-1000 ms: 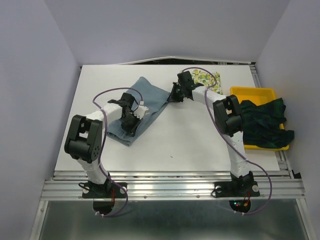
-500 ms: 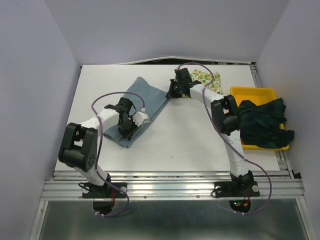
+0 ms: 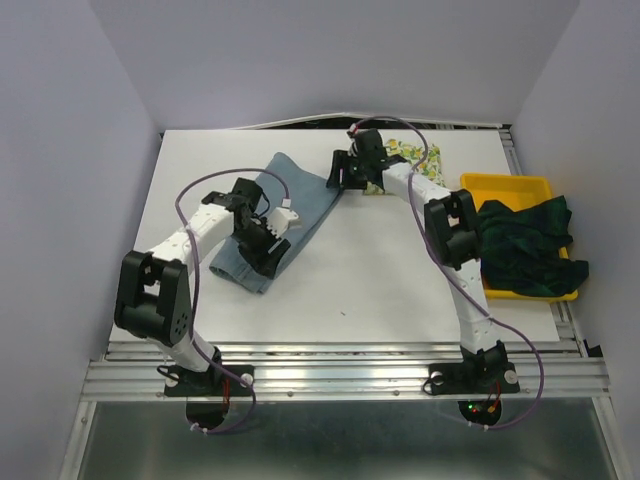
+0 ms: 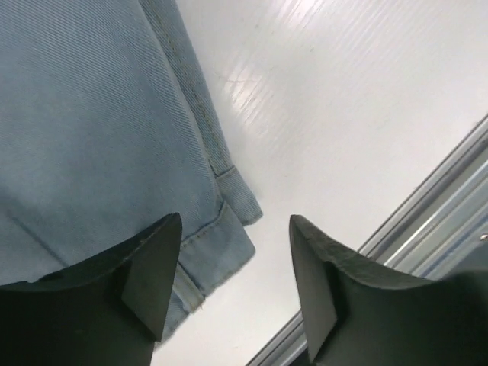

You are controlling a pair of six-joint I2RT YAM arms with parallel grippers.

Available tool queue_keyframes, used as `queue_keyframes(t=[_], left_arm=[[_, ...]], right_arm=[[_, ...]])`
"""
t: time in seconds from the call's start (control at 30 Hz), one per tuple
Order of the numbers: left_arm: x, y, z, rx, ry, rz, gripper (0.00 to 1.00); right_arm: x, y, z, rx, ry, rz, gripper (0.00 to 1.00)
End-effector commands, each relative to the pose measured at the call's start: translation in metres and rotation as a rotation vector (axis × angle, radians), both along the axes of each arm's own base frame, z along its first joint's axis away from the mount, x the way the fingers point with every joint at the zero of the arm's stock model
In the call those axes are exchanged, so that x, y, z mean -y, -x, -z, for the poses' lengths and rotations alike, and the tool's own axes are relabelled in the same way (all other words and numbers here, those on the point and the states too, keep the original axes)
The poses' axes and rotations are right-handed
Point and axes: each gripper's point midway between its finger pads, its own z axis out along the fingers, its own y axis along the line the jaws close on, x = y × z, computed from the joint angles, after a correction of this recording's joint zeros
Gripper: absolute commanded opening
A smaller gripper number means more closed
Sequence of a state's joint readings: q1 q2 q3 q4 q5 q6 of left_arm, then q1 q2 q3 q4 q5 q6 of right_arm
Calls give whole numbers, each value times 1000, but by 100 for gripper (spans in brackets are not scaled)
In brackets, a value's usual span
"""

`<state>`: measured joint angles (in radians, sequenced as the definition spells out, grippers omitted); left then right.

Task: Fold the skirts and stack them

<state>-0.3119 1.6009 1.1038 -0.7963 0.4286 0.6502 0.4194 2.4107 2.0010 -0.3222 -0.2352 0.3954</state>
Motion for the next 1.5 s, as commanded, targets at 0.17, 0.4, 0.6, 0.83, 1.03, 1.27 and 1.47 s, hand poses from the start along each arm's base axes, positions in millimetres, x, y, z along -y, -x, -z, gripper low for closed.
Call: queue_keyframes(t=[0.17, 0.4, 0.6, 0.83, 1.03, 1.27, 1.47], left_arm=[[-28, -53, -105, 273, 283, -241, 66], [-65, -35, -24, -59, 302, -319, 7], [-94, -24, 51, -211, 165, -417, 0], [-98, -23, 78, -189, 40, -381, 0], [-44, -17, 48, -21, 16, -163, 0], [20, -51, -70, 316, 271, -137, 23], [2, -81, -150, 633, 281, -261, 99]], right_arm=[[-46, 48, -124, 150, -240, -395, 73], [-111, 140, -64, -75, -300, -660, 70], [-111, 124, 11, -84, -128, -628, 71], [-90, 90, 68, 22, 96, -661, 68], [-91, 60, 25, 217, 161, -732, 68], [-102, 71, -73, 314, 20, -707, 68], [-115, 123, -119, 196, -259, -742, 70]])
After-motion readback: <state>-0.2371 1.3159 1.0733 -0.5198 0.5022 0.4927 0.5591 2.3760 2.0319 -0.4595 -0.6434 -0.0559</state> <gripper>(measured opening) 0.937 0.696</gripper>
